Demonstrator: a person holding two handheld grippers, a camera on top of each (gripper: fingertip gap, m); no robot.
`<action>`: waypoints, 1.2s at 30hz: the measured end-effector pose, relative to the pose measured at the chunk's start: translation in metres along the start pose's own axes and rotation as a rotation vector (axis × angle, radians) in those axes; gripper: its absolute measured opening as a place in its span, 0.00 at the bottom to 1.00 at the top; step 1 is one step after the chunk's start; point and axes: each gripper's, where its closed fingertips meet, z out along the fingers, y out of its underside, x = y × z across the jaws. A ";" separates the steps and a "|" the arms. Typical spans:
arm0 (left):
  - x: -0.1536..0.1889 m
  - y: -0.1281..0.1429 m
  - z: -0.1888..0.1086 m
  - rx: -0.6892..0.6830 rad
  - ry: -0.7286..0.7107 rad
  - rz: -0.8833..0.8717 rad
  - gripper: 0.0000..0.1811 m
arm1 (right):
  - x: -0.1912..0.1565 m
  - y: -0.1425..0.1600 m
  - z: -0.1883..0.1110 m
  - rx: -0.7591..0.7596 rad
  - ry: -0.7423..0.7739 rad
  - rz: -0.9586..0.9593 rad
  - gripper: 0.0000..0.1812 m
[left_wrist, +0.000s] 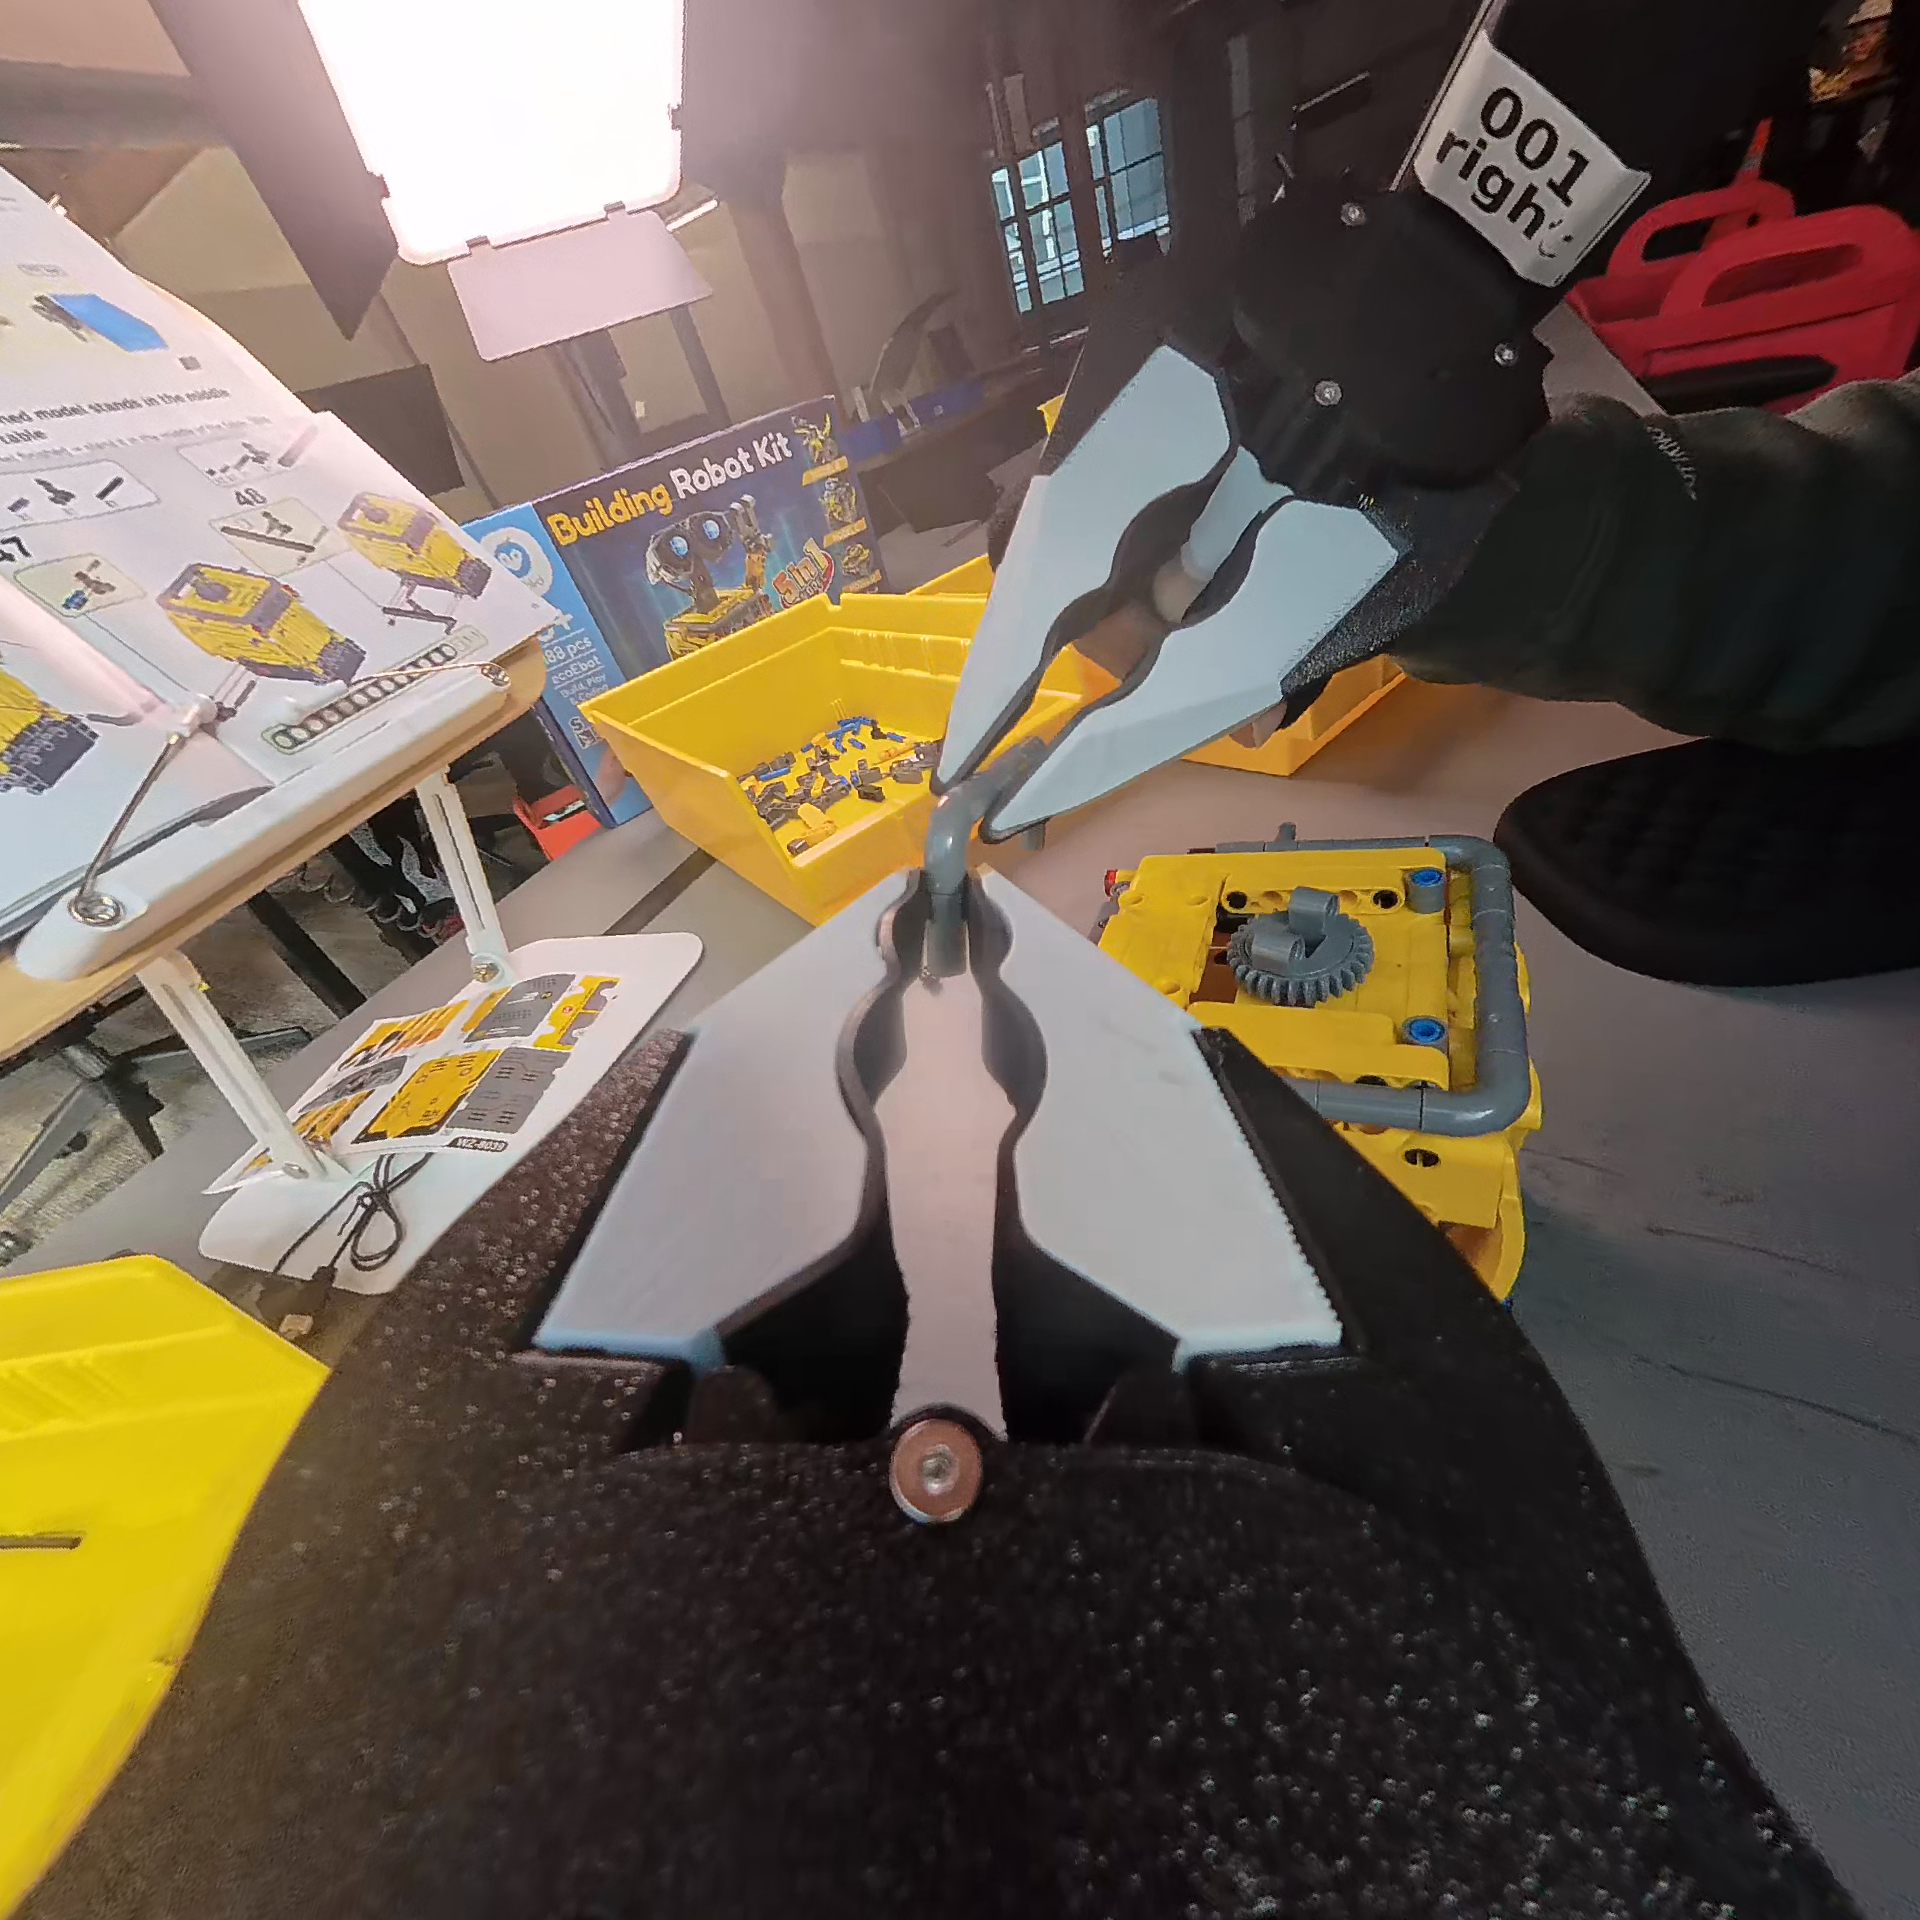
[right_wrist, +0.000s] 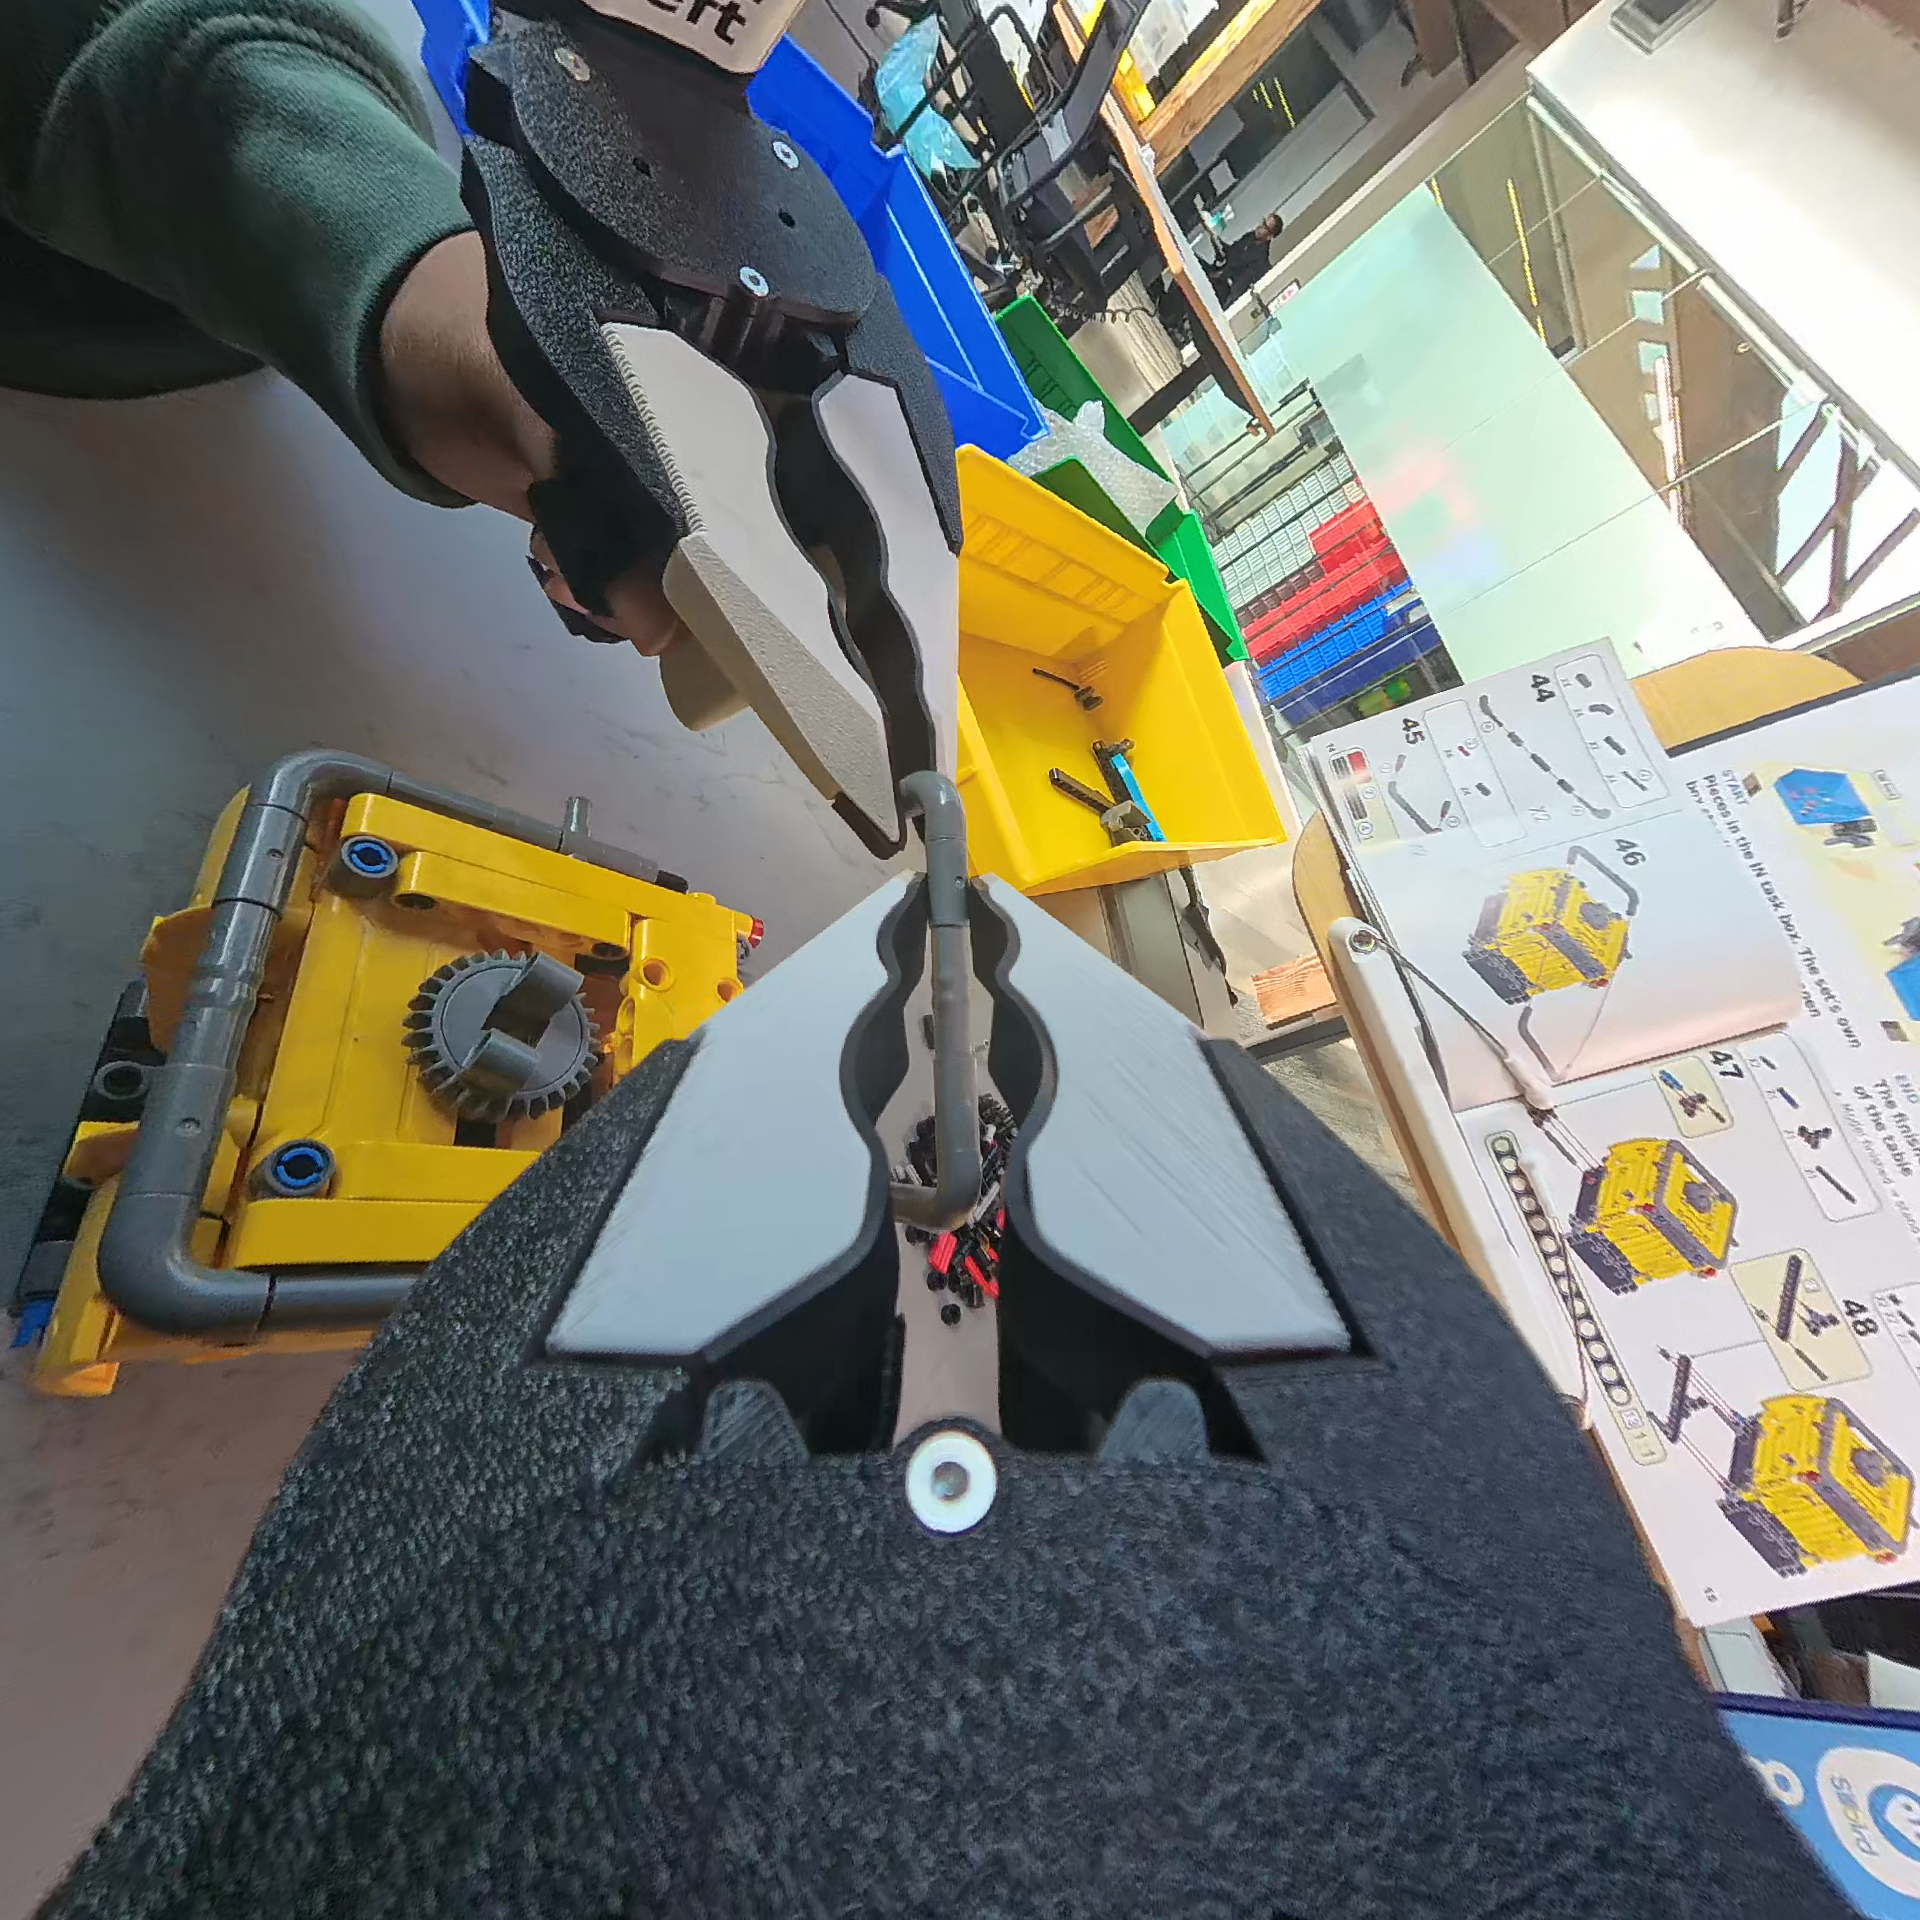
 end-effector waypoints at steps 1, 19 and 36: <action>0.000 0.001 0.000 0.000 0.001 -0.013 0.03 | 0.000 0.001 0.001 -0.001 0.005 -0.004 0.04; -0.002 0.010 0.007 0.058 0.294 -1.110 0.03 | 0.004 0.024 0.013 -0.117 0.048 -0.059 0.04; -0.006 0.010 0.002 0.117 0.384 -1.233 0.03 | 0.011 0.041 -0.023 -0.016 -0.213 0.471 0.13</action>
